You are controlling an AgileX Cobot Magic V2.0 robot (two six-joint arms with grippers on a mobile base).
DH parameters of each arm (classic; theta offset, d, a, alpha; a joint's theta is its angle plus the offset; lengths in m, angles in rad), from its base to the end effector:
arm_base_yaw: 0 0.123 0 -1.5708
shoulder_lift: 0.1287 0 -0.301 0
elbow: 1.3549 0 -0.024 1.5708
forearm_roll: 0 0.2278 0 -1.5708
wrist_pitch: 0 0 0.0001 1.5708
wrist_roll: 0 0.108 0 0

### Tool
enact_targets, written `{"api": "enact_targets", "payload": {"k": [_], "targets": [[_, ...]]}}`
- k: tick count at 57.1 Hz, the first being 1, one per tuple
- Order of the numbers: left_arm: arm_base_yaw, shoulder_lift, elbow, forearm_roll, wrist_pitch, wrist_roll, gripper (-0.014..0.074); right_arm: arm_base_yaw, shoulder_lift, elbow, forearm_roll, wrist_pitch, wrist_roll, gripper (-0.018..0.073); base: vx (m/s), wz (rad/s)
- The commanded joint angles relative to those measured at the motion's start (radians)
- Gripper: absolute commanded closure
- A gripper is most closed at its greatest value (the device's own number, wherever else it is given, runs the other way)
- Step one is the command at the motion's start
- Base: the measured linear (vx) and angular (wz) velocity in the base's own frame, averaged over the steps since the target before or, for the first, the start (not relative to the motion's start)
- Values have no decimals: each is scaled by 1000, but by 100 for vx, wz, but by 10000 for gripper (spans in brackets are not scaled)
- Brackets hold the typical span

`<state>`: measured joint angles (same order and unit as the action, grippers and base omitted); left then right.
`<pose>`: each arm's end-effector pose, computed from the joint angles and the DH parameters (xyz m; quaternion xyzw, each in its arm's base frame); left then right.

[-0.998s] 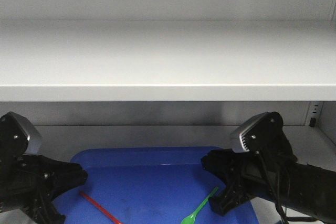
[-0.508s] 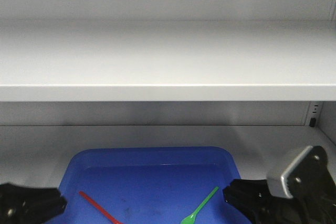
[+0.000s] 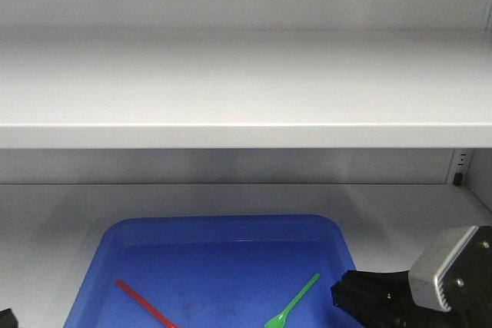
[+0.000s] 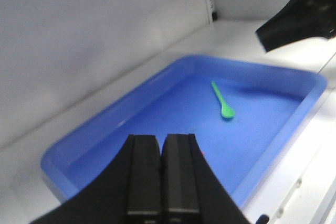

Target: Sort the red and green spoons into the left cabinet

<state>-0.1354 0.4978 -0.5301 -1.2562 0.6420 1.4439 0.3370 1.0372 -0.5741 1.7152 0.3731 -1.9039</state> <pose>0.0588 -0.0701 0.3409 0.3346 0.6575 -0.1822 0.6501 0.1737 0.1022 0.3067 -0.3069 0.7432 0.1939 0.5620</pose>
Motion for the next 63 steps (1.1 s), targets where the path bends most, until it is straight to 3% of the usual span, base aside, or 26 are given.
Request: {"api": "enact_targets", "payload": {"k": [1, 21, 30, 35, 38, 41, 50, 55, 60, 63], "targets": [[-6, -29, -24, -56, -17, -10, 597, -2, -20, -27, 64, 33, 3, 562, 0, 0], [-6, -52, -27, -57, -36, -11, 597, -2, -20, -27, 64, 33, 3, 562, 0, 0], [-4, -49, -27, -116, -167, -16, 597, -2, -20, -27, 64, 33, 3, 562, 0, 0], [-3, -49, -27, -58, -265, -117, 597, -2, -20, -27, 64, 33, 3, 562, 0, 0], [-3, -49, -27, 53, -319, -243, 597, -2, -20, -27, 64, 33, 3, 562, 0, 0], [-3, -49, -27, 215, -358, -419, 597, -2, -20, -27, 64, 33, 3, 562, 0, 0], [-3, -51, -27, 793, -460, -1048, 597, -2, -20, -27, 64, 33, 3, 562, 0, 0], [-3, -70, -8, 1047, -489, -1315, 597, -2, -20, -27, 64, 33, 3, 562, 0, 0], [-2, -122, 45, 1161, -544, -1439, 597, -2, -20, -27, 64, 33, 3, 562, 0, 0], [-2, -165, 88, 1185, -591, -1449, 597, -2, -20, -27, 64, 33, 3, 562, 0, 0]]}}
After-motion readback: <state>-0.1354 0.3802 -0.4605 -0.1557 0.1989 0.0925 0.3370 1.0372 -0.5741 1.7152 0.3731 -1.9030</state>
